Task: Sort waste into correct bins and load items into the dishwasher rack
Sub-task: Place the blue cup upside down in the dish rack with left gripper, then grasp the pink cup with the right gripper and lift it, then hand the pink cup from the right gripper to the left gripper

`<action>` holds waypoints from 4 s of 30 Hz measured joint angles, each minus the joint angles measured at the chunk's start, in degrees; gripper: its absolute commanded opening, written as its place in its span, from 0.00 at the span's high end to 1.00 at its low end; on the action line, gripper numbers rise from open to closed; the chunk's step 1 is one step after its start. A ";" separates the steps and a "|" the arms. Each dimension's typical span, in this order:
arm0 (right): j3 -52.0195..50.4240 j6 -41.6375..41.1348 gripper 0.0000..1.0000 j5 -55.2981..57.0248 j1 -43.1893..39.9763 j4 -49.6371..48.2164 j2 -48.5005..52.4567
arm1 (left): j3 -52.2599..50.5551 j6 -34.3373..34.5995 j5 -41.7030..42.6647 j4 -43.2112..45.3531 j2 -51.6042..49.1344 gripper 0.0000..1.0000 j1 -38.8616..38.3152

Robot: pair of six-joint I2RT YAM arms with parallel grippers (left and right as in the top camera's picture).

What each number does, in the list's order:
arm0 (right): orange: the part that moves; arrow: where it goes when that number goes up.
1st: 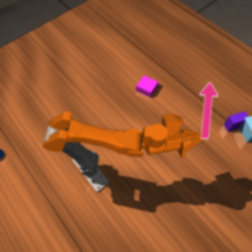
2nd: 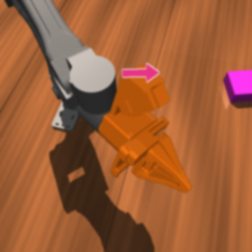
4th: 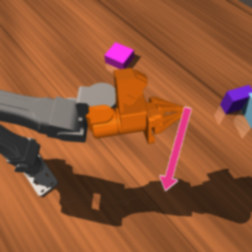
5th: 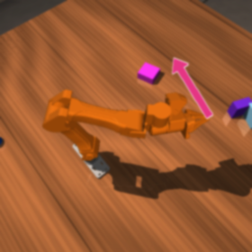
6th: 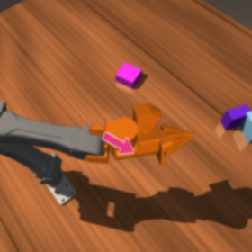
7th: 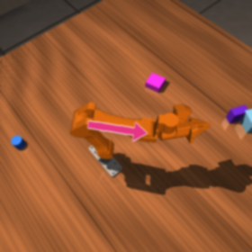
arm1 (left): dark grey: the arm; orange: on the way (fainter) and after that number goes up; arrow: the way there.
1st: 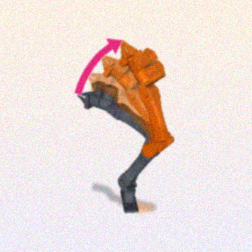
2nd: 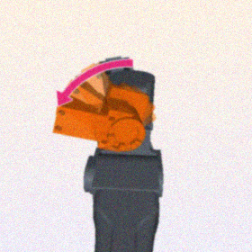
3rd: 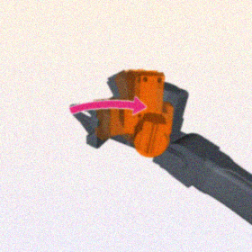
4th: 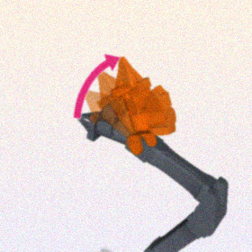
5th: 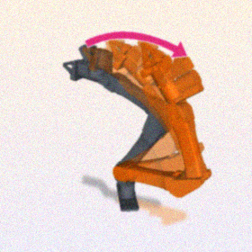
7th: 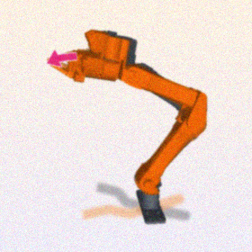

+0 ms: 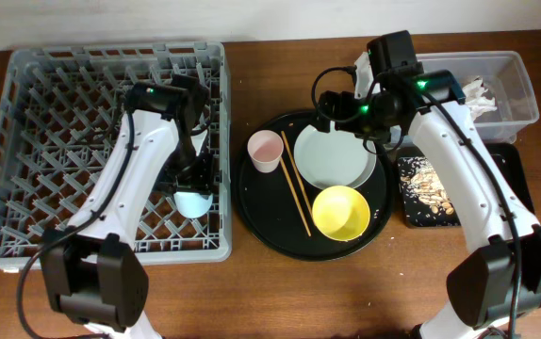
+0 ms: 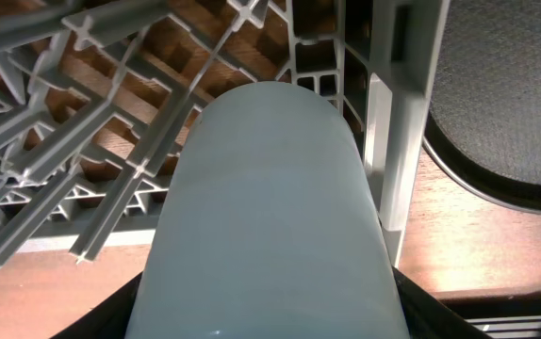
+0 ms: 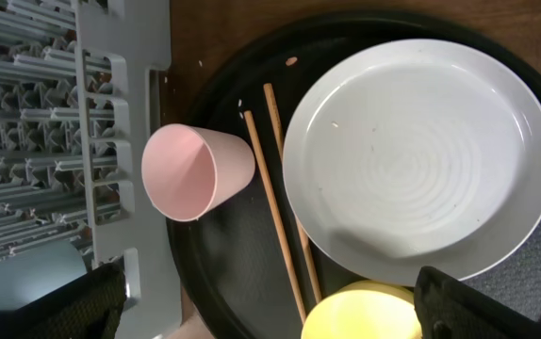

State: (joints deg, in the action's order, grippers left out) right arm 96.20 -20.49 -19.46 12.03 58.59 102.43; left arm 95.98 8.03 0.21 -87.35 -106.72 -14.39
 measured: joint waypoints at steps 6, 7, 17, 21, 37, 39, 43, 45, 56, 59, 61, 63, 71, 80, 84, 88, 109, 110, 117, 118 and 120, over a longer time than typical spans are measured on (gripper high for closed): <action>0.00 0.00 0.01 0.00 0.00 0.92 0.00 | 0.00 0.00 0.00 3.82 -2.93 0.44 -0.02; 0.00 0.02 0.01 0.00 0.00 1.03 0.00 | 0.00 0.00 0.00 4.04 -3.43 0.33 0.00; 0.00 0.09 0.11 1.22 4.04 -0.81 1.05 | 2.71 0.63 0.20 1.46 -6.32 0.16 0.00; 0.00 -0.96 0.25 1.53 7.39 -5.42 5.55 | 13.73 0.61 0.15 -0.79 -6.34 0.16 0.00; 0.00 -6.38 0.96 2.78 11.76 -13.22 18.56 | 24.46 3.63 11.78 11.78 -6.29 0.21 11.32; 0.00 -6.51 0.96 3.10 11.76 -13.31 18.60 | 24.46 3.61 12.55 11.76 -6.29 0.21 11.32; 0.00 -5.88 0.96 -0.26 11.19 -13.27 18.51 | 24.46 3.02 16.55 11.96 -6.29 0.07 11.32; -0.02 -4.96 0.96 -4.31 10.16 -13.44 17.70 | 24.46 0.98 21.31 12.48 -6.29 0.03 11.47; 0.11 3.96 0.96 -47.28 -5.51 -28.83 0.81 | 24.46 -23.34 70.31 13.18 -6.29 0.01 15.26; 0.11 2.67 0.96 -51.52 -3.82 -34.01 0.98 | 24.46 -26.23 76.72 13.14 -6.29 0.01 15.10; 0.09 1.09 0.96 -52.83 -2.25 -37.88 0.98 | 24.46 -27.39 79.69 13.05 -6.29 0.01 14.99; 0.09 -0.39 0.96 -52.83 -0.59 -40.15 0.98 | 24.46 -28.52 82.84 13.07 -6.29 0.01 14.40; 0.09 -3.63 0.96 -47.50 3.34 -44.17 1.01 | 24.46 -29.57 86.88 12.55 -6.29 0.05 9.31; 0.09 -6.51 0.96 -47.12 2.69 -46.86 1.01 | 24.46 -29.94 86.44 12.63 -6.34 0.09 8.35; 0.09 -8.09 0.96 -47.91 1.95 -47.08 1.01 | 24.46 -29.97 86.44 12.59 -6.34 0.09 8.13; 0.09 -8.48 0.96 -48.54 1.27 -47.10 1.01 | 24.46 -29.94 86.42 12.52 -6.34 0.10 8.13; 0.11 -9.03 0.96 -47.08 2.10 -45.77 1.01 | 24.46 -29.94 86.40 12.15 -6.34 0.16 12.55; 0.11 -8.96 0.96 -46.56 2.56 -45.77 1.01 | 24.46 -29.94 86.40 12.02 -6.34 0.17 12.72; 0.11 -8.76 0.96 -45.27 3.72 -45.77 1.01 | 24.46 -29.94 86.44 11.78 -6.34 0.18 12.81; 0.11 -8.76 0.96 -45.27 3.78 -45.83 1.01 | 24.46 -29.94 86.44 11.78 -6.34 0.22 12.81; 0.11 -8.79 0.95 -45.24 3.89 -46.51 1.01 | 24.46 -30.08 86.49 11.80 -6.34 0.30 12.83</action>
State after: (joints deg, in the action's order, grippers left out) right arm 96.31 -29.28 -64.71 15.92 12.08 103.44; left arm 120.44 -22.04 86.70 -75.55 -113.06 -1.56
